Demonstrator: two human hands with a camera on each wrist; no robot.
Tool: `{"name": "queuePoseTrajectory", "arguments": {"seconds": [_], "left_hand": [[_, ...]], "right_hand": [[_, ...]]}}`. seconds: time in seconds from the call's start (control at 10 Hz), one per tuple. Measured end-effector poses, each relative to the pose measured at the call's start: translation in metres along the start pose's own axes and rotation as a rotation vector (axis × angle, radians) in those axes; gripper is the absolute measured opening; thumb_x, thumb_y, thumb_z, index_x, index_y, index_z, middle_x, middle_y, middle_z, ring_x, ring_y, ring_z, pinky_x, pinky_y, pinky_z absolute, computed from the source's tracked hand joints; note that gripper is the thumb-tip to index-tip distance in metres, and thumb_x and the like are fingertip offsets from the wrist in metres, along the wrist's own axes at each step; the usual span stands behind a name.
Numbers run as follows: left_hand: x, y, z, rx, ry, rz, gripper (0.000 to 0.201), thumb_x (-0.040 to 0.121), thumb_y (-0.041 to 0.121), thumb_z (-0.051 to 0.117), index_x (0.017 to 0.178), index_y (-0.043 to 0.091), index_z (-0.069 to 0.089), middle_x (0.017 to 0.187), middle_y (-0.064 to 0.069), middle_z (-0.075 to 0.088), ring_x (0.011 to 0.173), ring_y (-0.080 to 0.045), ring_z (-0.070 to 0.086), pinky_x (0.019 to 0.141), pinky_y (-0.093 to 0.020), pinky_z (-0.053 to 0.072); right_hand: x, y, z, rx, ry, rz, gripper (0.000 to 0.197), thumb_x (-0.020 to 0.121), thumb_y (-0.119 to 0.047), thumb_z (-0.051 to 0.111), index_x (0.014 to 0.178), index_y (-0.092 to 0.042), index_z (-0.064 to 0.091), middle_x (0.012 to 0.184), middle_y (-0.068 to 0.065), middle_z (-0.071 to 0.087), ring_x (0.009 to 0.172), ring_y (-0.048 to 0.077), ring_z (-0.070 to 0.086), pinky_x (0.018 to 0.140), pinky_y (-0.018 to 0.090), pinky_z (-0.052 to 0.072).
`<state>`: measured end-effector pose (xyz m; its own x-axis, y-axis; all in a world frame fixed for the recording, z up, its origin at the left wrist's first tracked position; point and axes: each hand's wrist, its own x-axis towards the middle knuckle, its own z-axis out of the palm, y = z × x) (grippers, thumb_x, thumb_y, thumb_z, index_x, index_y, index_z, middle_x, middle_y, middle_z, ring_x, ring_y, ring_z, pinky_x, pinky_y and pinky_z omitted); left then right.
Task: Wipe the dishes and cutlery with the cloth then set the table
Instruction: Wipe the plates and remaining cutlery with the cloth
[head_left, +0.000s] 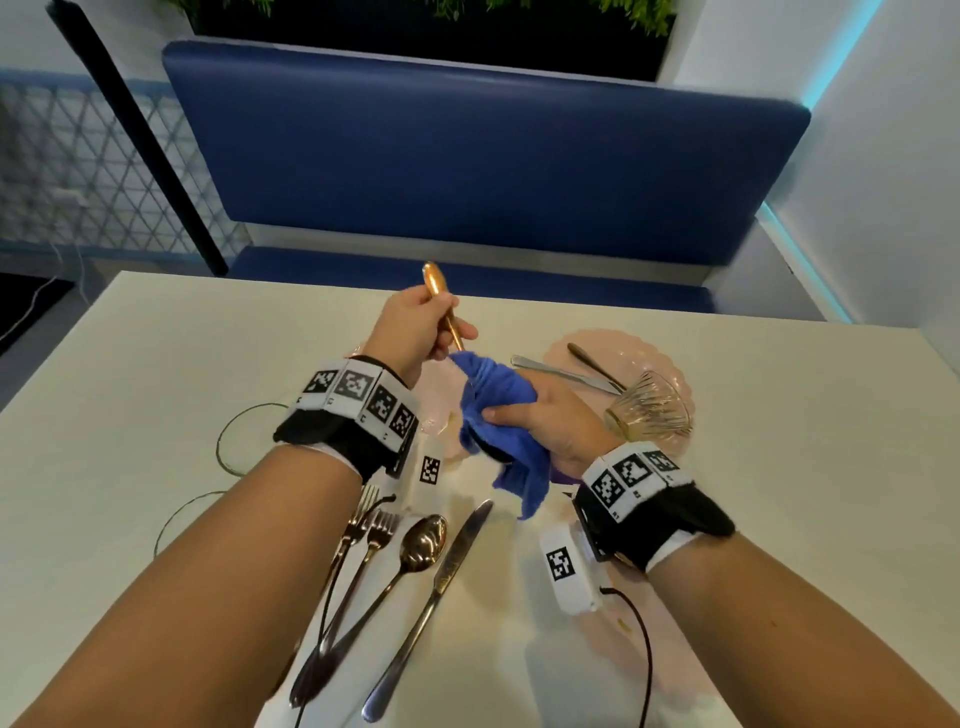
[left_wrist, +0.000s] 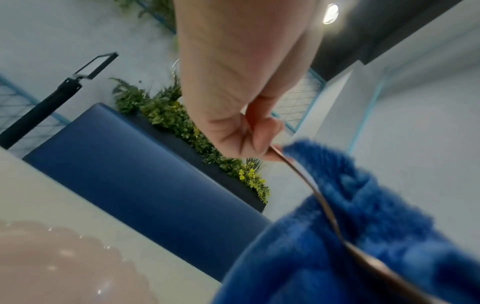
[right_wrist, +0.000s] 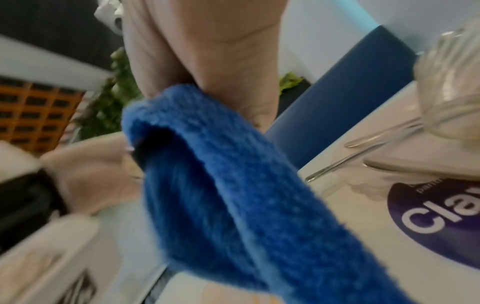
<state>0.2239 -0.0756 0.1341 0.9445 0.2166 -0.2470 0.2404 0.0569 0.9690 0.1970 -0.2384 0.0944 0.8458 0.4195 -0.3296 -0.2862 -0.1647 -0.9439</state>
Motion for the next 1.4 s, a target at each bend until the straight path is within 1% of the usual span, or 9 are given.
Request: {"name": "queuePoseTrajectory", "arguments": {"seconds": [0.1, 0.3, 0.4, 0.5, 0.7, 0.9, 1.2, 1.3, 1.4], "left_hand": [[-0.014, 0.008, -0.001, -0.092, 0.048, 0.034, 0.016, 0.098, 0.011, 0.038, 0.085, 0.01, 0.047, 0.077, -0.01, 0.069, 0.045, -0.008, 0.051, 0.046, -0.017, 0.044], [-0.07, 0.013, -0.01, 0.145, -0.208, -0.04, 0.014, 0.093, 0.011, 0.05, 0.096, 0.002, 0.061, 0.077, -0.008, 0.069, 0.057, -0.011, 0.061, 0.052, -0.016, 0.052], [-0.097, -0.007, 0.005, 0.336, -0.438, -0.172, 0.016, 0.095, 0.011, 0.048, 0.092, 0.002, 0.061, 0.056, 0.0, 0.049, 0.043, -0.008, 0.041, 0.04, -0.015, 0.034], [-0.113, -0.031, 0.032, 0.265, -0.408, -0.23, 0.023, 0.098, 0.01, 0.042, 0.078, 0.008, 0.053, 0.046, 0.007, 0.035, 0.037, -0.005, 0.027, 0.037, -0.015, 0.02], [-0.124, -0.047, 0.043, 0.184, -0.388, -0.269, 0.027, 0.098, 0.008, 0.039, 0.072, 0.011, 0.044, 0.036, 0.011, 0.032, 0.033, -0.005, 0.021, 0.036, -0.013, 0.016], [-0.128, -0.053, 0.051, 0.157, -0.353, -0.26, 0.027, 0.098, 0.012, 0.04, 0.072, 0.013, 0.046, 0.04, 0.01, 0.034, 0.034, -0.004, 0.025, 0.035, -0.012, 0.019], [-0.113, -0.052, 0.057, -0.046, -0.353, -0.263, 0.032, 0.1, 0.013, 0.035, 0.069, 0.013, 0.041, 0.04, 0.01, 0.027, 0.033, -0.002, 0.018, 0.034, -0.012, 0.014], [-0.11, -0.04, 0.044, 0.062, -0.451, -0.313, 0.025, 0.099, 0.018, 0.042, 0.079, 0.01, 0.053, 0.047, 0.005, 0.049, 0.036, -0.004, 0.033, 0.037, -0.014, 0.026], [-0.101, -0.029, 0.023, 0.208, -0.321, -0.26, 0.019, 0.094, 0.023, 0.053, 0.107, 0.013, 0.06, 0.091, -0.001, 0.069, 0.072, -0.013, 0.06, 0.061, -0.024, 0.044]], "right_hand": [[-0.014, -0.013, -0.02, 0.149, 0.095, -0.006, 0.021, 0.086, 0.012, 0.052, 0.086, -0.006, 0.062, 0.073, 0.002, 0.072, 0.069, 0.01, 0.07, 0.066, 0.022, 0.057], [-0.026, -0.021, -0.055, 0.103, 0.595, -0.125, 0.022, 0.087, 0.001, 0.059, 0.109, 0.003, 0.058, 0.096, 0.012, 0.065, 0.085, 0.021, 0.06, 0.075, 0.027, 0.052], [-0.026, -0.027, -0.049, 0.211, 0.86, -0.184, 0.032, 0.086, -0.014, 0.065, 0.113, -0.002, 0.053, 0.106, 0.019, 0.064, 0.089, 0.029, 0.063, 0.084, 0.042, 0.053], [-0.023, -0.016, -0.032, 0.273, 0.934, -0.102, 0.041, 0.091, -0.016, 0.06, 0.125, 0.0, 0.045, 0.117, 0.021, 0.06, 0.101, 0.033, 0.061, 0.08, 0.035, 0.049], [-0.025, -0.001, -0.036, 0.456, 0.741, 0.013, 0.043, 0.085, 0.001, 0.059, 0.126, 0.003, 0.046, 0.117, 0.025, 0.06, 0.078, 0.025, 0.06, 0.071, 0.036, 0.052], [-0.027, -0.009, -0.031, 0.533, 0.653, 0.047, 0.046, 0.09, -0.02, 0.06, 0.13, 0.0, 0.047, 0.125, 0.018, 0.059, 0.088, 0.022, 0.059, 0.07, 0.031, 0.053], [-0.048, -0.013, 0.0, 0.445, 0.343, 0.09, 0.028, 0.094, -0.013, 0.054, 0.117, 0.0, 0.059, 0.093, 0.02, 0.068, 0.092, 0.035, 0.066, 0.059, 0.027, 0.045], [-0.057, -0.014, 0.0, 0.379, 0.323, 0.027, 0.012, 0.091, -0.008, 0.057, 0.095, -0.002, 0.067, 0.093, 0.024, 0.069, 0.079, 0.02, 0.066, 0.068, 0.029, 0.054], [-0.072, -0.018, -0.008, 0.31, 0.244, 0.035, 0.019, 0.093, -0.002, 0.051, 0.106, 0.01, 0.059, 0.071, 0.025, 0.066, 0.06, 0.012, 0.06, 0.052, 0.021, 0.05]]}}
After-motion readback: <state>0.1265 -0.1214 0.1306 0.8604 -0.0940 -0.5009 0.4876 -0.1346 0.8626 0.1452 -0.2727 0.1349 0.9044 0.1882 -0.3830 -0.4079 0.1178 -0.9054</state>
